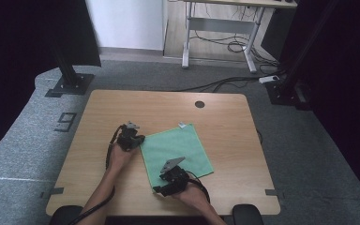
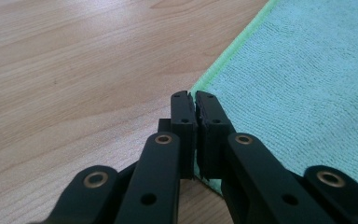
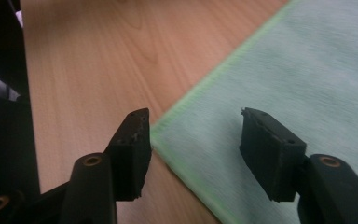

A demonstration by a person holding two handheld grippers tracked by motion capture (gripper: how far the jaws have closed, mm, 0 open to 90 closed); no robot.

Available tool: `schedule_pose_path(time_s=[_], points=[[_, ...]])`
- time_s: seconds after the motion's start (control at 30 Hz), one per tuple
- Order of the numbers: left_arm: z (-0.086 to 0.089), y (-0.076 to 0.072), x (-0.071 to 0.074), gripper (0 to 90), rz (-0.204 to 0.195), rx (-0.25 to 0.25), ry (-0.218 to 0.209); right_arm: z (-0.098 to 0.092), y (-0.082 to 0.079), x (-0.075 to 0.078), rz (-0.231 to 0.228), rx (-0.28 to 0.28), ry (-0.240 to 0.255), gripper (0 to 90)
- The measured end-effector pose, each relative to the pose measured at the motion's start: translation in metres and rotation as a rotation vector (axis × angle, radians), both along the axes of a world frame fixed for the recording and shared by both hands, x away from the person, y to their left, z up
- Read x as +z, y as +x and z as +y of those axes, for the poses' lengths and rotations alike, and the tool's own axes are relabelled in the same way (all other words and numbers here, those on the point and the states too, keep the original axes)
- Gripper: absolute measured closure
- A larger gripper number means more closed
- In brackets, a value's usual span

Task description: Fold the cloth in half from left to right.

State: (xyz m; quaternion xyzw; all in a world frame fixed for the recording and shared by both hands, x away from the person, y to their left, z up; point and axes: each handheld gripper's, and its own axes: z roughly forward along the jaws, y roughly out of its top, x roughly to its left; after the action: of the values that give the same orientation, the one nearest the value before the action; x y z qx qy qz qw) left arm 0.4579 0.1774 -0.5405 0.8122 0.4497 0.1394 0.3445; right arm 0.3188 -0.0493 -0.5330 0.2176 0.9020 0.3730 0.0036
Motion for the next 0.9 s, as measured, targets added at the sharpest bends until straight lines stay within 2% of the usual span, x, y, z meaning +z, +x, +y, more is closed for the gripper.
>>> schedule_pose_path(time_s=[0.13,0.27,0.33,0.37,0.47,0.53,0.63,0.8,0.9], points=[[0.0,0.0,0.0,86.4,0.0,0.001,-0.002,0.011,-0.004,-0.003,0.008,0.023,-0.018,44.9],[0.0,0.0,0.0,86.4,0.0,0.002,-0.002,0.017,-0.008,-0.002,-0.051,0.028,-0.069,52.1],[0.0,-0.001,0.0,86.3,-0.001,0.005,-0.002,0.019,-0.011,-0.001,-0.091,0.028,-0.104,59.5],[0.0,-0.001,0.0,86.3,-0.001,0.006,-0.004,0.021,-0.013,0.0,-0.125,0.031,-0.129,64.7],[0.0,-0.001,0.0,86.4,-0.002,0.008,-0.003,0.022,-0.015,0.001,-0.136,0.03,-0.145,78.4],[-0.001,-0.001,0.0,86.3,-0.003,0.009,0.0,0.023,-0.016,0.001,-0.152,0.027,-0.155,83.1],[-0.002,-0.001,0.0,86.3,-0.007,0.008,0.009,0.021,-0.016,0.001,-0.148,0.019,-0.146,84.7],[-0.004,-0.002,0.004,85.8,0.006,0.017,0.052,0.017,-0.012,0.004,-0.104,0.017,-0.091,85.0],[-0.001,-0.004,0.004,85.8,0.003,0.024,0.062,0.018,-0.012,0.008,-0.09,0.027,-0.066,84.9]])
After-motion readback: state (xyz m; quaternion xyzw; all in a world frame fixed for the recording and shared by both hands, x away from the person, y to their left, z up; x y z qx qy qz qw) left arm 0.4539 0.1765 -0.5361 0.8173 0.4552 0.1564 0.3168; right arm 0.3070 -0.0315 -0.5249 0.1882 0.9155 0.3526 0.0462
